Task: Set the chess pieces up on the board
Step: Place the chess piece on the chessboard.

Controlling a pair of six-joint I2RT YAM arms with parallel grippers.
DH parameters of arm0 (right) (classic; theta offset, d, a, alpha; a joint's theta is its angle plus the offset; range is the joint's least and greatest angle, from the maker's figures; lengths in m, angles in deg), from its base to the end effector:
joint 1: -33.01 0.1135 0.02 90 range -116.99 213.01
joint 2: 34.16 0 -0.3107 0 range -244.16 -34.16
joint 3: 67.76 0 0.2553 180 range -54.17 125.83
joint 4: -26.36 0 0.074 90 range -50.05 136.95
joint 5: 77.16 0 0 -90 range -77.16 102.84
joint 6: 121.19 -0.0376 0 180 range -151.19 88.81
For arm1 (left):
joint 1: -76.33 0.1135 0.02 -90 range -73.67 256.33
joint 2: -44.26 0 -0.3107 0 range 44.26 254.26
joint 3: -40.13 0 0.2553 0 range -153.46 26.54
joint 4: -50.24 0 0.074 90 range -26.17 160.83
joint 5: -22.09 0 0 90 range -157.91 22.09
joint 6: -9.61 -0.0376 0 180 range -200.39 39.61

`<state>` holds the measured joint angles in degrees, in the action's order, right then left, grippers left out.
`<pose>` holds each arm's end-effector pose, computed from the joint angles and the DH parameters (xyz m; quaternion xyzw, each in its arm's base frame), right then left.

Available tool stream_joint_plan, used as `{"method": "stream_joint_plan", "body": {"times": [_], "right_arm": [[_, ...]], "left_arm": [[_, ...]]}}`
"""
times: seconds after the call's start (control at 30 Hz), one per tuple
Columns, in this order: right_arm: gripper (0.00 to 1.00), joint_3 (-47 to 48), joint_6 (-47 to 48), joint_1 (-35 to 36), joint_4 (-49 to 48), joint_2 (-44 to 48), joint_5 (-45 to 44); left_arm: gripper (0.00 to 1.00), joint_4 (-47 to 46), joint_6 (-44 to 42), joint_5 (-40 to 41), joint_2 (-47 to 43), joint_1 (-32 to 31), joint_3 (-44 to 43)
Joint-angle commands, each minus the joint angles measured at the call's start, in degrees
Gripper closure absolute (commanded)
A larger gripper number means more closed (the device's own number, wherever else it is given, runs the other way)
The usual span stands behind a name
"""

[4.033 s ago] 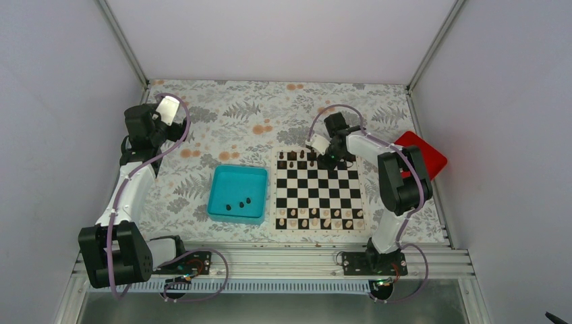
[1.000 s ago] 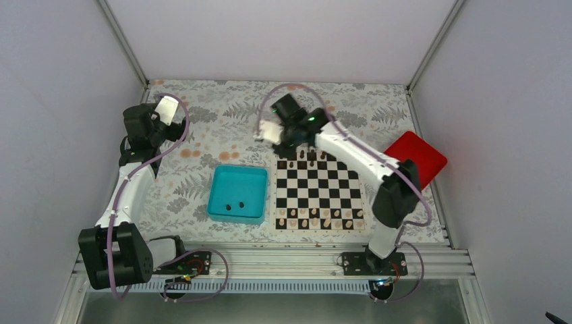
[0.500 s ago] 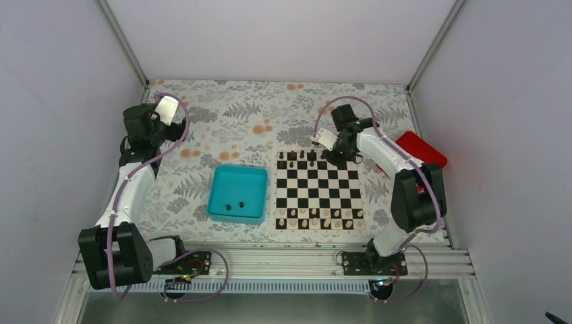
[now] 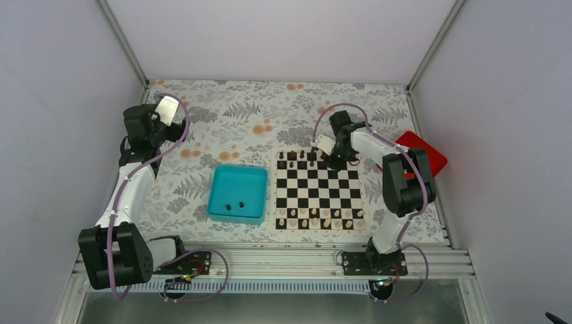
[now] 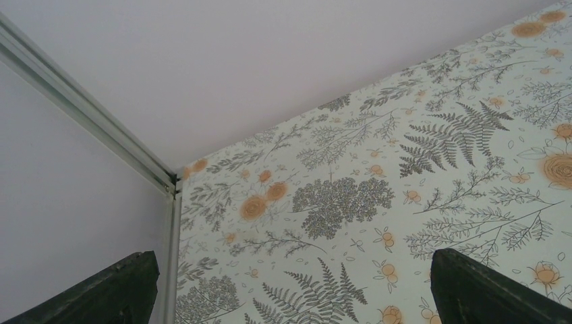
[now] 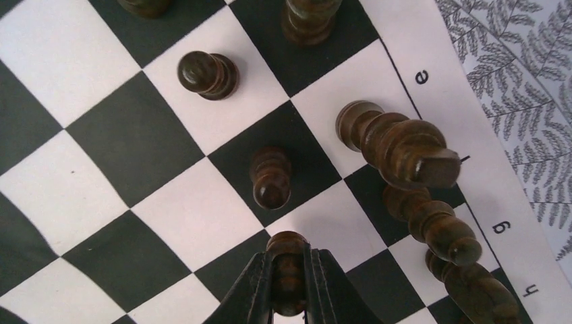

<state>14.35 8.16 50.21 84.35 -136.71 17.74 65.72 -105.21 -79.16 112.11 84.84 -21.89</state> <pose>0.3325 0.1063 0.2184 -0.4747 0.8734 0.0224 0.1070 0.2584 0.0312 0.3350 0.1713 0.8055 0.0835 0.5611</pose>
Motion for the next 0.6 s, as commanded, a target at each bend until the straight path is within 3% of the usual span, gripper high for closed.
{"method": "stream_joint_plan", "body": {"times": [0.0,0.57], "right_arm": [[0.93,1.26,0.75,-1.06,-1.52,-1.29,0.28],[0.93,1.95,1.17,-3.0,-3.48,-4.77,0.14]], "left_arm": [[0.0,-0.37,0.12,-0.99,-0.3,0.19,-0.93],[0.0,-0.5,0.04,-0.8,-0.01,0.19,-0.79]]}}
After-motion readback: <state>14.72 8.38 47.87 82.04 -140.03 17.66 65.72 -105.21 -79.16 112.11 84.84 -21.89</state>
